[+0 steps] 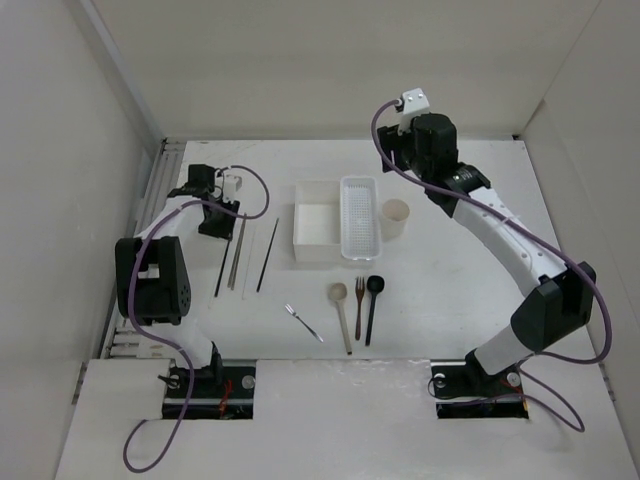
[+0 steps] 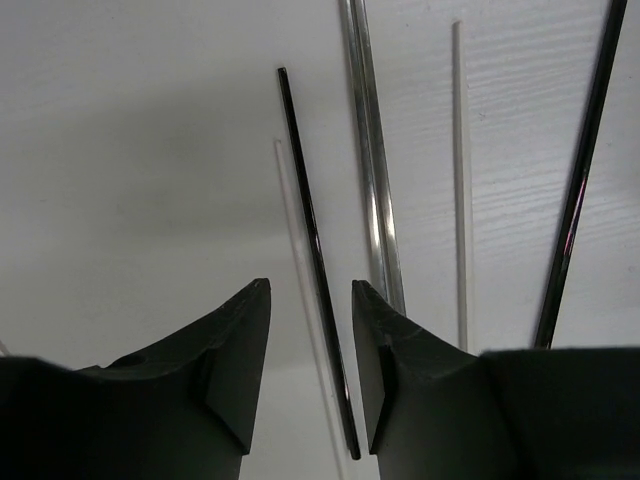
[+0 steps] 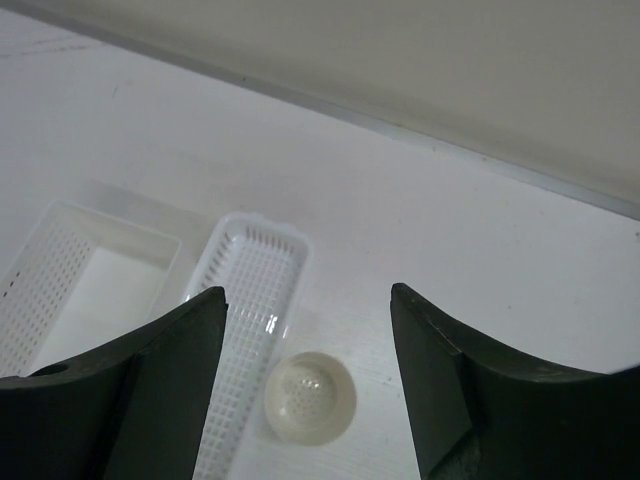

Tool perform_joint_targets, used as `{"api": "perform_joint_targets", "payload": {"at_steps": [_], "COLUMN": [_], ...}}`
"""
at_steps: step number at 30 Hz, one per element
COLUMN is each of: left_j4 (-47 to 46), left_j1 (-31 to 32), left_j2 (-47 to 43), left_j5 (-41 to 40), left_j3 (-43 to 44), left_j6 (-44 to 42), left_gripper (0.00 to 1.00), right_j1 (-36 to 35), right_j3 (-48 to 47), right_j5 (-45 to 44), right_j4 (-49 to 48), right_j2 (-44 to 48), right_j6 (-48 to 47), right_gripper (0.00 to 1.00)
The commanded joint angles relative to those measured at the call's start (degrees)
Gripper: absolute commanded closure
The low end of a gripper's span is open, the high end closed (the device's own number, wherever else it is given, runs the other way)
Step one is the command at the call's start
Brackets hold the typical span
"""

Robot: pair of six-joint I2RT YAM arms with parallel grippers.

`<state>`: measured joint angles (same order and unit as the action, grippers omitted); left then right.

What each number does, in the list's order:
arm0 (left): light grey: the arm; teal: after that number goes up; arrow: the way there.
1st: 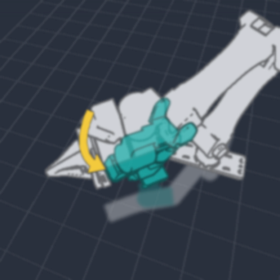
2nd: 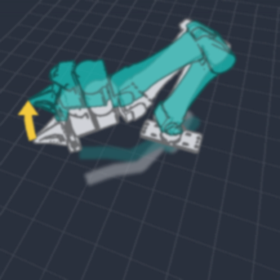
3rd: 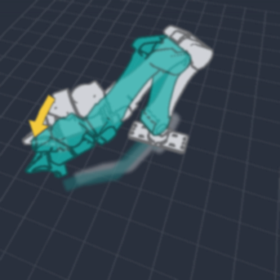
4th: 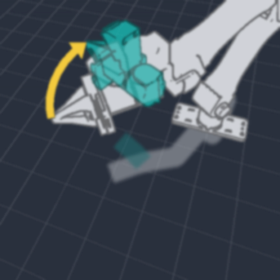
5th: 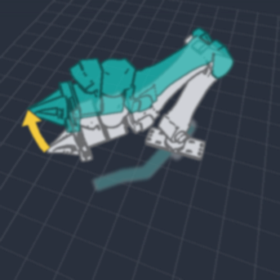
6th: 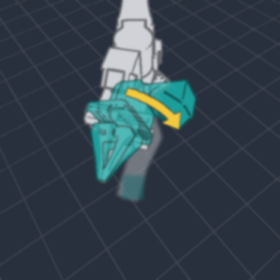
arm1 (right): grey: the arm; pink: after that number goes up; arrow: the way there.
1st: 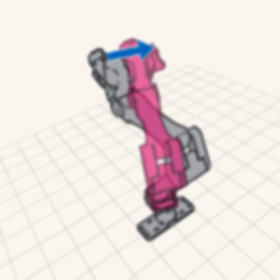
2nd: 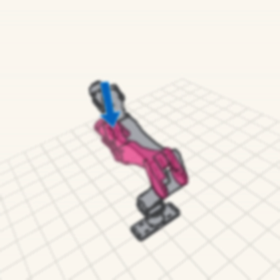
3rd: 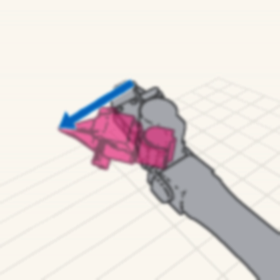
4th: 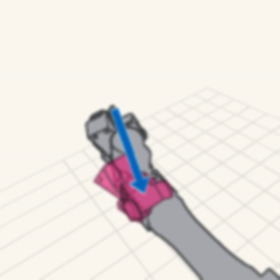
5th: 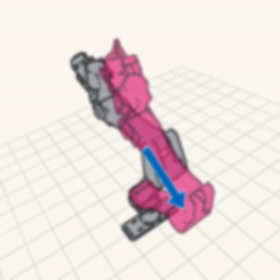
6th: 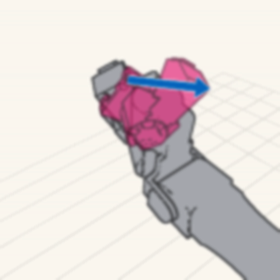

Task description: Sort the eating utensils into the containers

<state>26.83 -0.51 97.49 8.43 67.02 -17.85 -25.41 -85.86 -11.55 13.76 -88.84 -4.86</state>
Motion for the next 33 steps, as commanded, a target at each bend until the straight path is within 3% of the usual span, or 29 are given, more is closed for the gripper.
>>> {"api": "perform_joint_targets", "payload": {"at_steps": [1, 4, 16, 18, 33], "left_j4": [-1.6, -2.2, -2.9, -3.5, -2.9], "left_j1": [-0.4, -0.4, -0.4, -0.9, -4.1], "left_j2": [-1.1, 0.0, -0.5, -0.5, -4.3], "left_j5": [0.5, -1.7, -3.5, -4.1, -1.2], "left_j3": [-1.7, -3.8, -8.4, -8.4, -8.4], "left_j6": [0.4, 0.9, 0.9, 0.9, 0.4], "left_gripper": [0.65, 0.74, 0.76, 0.81, 0.73], "right_j1": [-0.7, -0.7, -0.7, -0.7, -0.7], "right_j3": [0.8, 1.3, 1.8, 1.8, 3.5], "right_j5": [0.7, -0.6, -2.2, -2.2, -2.8], "right_j4": [-0.2, -0.2, -0.2, -0.2, -0.2], "right_j2": [3.0, 3.5, 4.0, 4.0, 4.6], "right_j6": [2.1, 2.1, 2.1, 2.1, 1.5], "right_gripper": [0.29, 0.29, 0.29, 0.29, 0.27]}}
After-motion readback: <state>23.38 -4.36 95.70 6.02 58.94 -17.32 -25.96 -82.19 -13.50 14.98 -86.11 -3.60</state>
